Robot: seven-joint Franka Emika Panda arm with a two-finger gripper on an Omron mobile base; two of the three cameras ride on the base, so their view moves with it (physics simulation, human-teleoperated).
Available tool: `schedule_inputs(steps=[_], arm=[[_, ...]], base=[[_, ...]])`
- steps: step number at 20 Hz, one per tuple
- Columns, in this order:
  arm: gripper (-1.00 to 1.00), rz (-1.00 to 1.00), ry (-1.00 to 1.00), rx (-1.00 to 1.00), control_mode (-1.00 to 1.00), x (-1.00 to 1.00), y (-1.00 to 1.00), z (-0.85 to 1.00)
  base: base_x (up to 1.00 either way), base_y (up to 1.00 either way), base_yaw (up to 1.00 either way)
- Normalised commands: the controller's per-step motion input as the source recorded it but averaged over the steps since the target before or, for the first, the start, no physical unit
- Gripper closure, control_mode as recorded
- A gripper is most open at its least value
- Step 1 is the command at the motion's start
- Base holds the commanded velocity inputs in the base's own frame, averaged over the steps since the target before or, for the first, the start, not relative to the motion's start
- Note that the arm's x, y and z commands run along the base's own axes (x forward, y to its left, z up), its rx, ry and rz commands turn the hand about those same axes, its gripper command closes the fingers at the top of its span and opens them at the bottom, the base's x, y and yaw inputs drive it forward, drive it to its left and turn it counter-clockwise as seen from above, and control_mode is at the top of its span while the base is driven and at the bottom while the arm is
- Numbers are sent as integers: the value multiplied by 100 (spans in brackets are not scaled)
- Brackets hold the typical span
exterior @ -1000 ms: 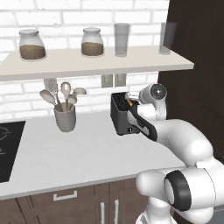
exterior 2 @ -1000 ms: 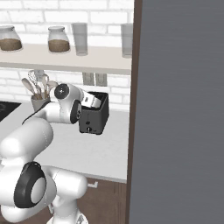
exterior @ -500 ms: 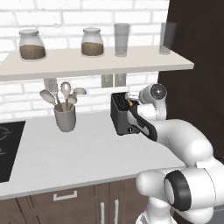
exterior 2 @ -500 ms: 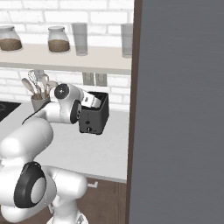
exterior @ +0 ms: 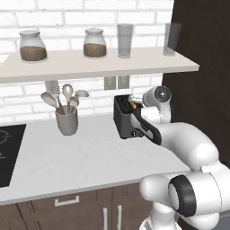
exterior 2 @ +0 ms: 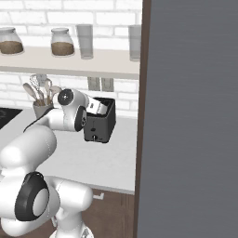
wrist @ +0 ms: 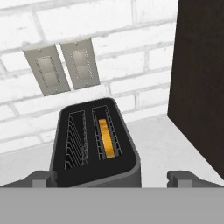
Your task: Start the toaster. Once the lever pops up, take the bread to the plate on the dining counter.
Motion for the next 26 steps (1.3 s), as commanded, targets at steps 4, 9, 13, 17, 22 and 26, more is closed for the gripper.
schedule_inputs(steps=[4, 9, 13, 17, 22, 26], arm=[[-100, 0, 0, 0, -100, 0, 0, 0], [-100, 0, 0, 0, -100, 0, 0, 0], [-100, 0, 0, 0, -100, 0, 0, 0], [-100, 0, 0, 0, -100, 0, 0, 0], [-100, 0, 0, 0, -100, 0, 0, 0], [-100, 0, 0, 0, -100, 0, 0, 0]], base=[[0, 0, 0], [0, 0, 0], [0, 0, 0], [0, 0, 0], [0, 0, 0], [0, 0, 0]])
